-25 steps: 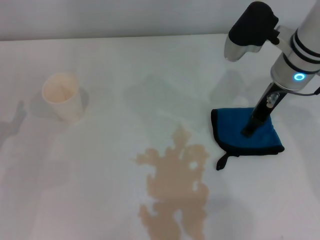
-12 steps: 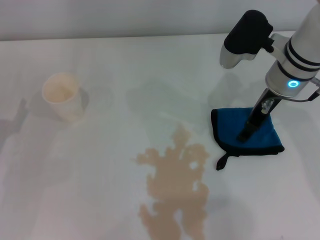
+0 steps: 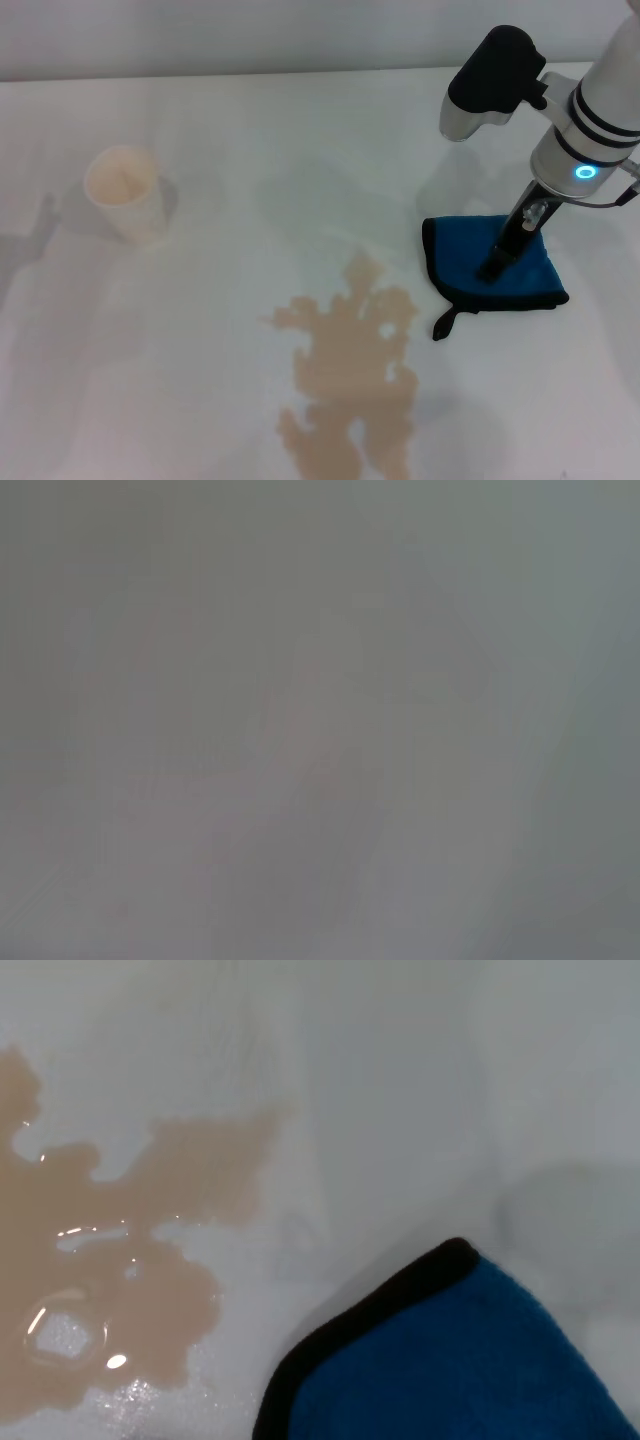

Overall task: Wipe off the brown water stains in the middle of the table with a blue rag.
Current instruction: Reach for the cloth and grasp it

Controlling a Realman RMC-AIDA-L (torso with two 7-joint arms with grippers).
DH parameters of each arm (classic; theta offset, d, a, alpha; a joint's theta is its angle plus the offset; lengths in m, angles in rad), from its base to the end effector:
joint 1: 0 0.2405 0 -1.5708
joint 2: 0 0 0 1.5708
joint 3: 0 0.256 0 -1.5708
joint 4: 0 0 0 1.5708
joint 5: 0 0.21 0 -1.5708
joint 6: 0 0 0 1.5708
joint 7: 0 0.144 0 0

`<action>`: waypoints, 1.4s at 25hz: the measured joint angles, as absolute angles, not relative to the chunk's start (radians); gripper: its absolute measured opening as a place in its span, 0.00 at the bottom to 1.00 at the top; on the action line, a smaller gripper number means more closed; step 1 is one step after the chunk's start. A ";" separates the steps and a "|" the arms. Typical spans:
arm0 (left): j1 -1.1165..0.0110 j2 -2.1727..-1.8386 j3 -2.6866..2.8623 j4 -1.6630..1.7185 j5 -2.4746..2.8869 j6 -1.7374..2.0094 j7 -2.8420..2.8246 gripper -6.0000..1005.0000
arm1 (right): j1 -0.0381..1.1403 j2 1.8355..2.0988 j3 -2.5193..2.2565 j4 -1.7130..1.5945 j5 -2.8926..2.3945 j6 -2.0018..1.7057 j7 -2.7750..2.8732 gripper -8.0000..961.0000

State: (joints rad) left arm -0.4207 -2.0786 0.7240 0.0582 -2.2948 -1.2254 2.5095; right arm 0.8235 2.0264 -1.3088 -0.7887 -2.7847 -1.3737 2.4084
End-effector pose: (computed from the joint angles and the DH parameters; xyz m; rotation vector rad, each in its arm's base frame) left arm -0.3517 0.3166 0.0027 -1.5997 -0.8059 -0.8975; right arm 0.2446 0.3904 -0.0125 -2.5168 0.9090 -0.8620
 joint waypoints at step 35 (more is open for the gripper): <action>-0.433 -2.077 0.724 0.060 -2.295 -1.207 2.510 0.86 | 0.830 2.026 -1.310 -0.750 -2.786 -1.348 2.410 0.50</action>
